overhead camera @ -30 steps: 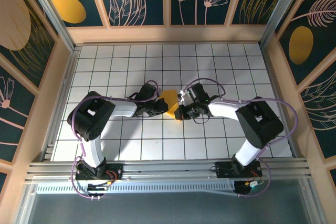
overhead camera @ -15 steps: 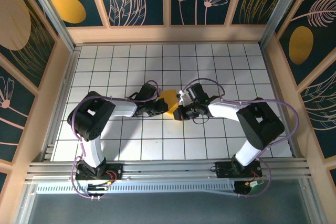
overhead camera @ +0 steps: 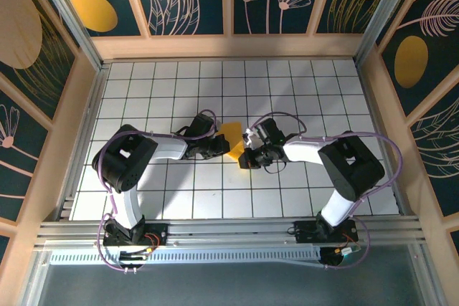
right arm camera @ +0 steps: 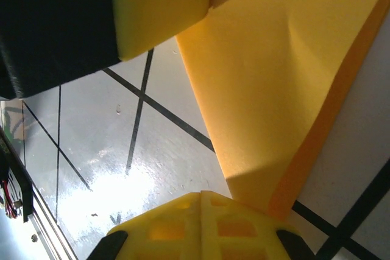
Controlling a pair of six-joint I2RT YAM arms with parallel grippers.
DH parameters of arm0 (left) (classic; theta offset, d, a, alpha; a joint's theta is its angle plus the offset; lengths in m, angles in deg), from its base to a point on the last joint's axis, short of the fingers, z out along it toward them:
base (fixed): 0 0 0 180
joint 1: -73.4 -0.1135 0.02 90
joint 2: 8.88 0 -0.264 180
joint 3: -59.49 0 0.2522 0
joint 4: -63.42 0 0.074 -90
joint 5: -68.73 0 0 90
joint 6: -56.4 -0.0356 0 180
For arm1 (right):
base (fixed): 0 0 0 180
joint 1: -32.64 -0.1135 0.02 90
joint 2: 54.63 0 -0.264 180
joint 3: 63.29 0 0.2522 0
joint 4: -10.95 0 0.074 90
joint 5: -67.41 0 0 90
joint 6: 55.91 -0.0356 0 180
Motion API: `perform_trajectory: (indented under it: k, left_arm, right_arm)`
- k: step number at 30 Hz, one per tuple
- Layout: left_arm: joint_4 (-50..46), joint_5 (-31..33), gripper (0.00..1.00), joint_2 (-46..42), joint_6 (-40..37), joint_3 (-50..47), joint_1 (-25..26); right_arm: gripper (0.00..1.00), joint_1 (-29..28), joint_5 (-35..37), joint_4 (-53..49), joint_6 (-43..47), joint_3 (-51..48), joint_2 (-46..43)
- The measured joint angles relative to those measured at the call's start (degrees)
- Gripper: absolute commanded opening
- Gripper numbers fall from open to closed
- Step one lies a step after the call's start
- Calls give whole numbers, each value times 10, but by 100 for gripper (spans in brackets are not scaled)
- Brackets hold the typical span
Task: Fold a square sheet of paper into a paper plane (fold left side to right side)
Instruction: Third fold the triangle at the center of the table.
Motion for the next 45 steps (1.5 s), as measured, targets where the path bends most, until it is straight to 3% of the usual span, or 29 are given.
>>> perform_trajectory:
  k: [20,33,45]
  left_arm:
    - [-7,0,2,1,0,4,0]
    - [-10,2,2,1,0,7,0]
    - [-11,2,2,2,0,9,0]
  right_arm:
    - [0,1,10,4,-2,-18,-2]
    - [0,13,7,-97,5,-23,-99]
    - [0,13,15,-59,-2,26,-33]
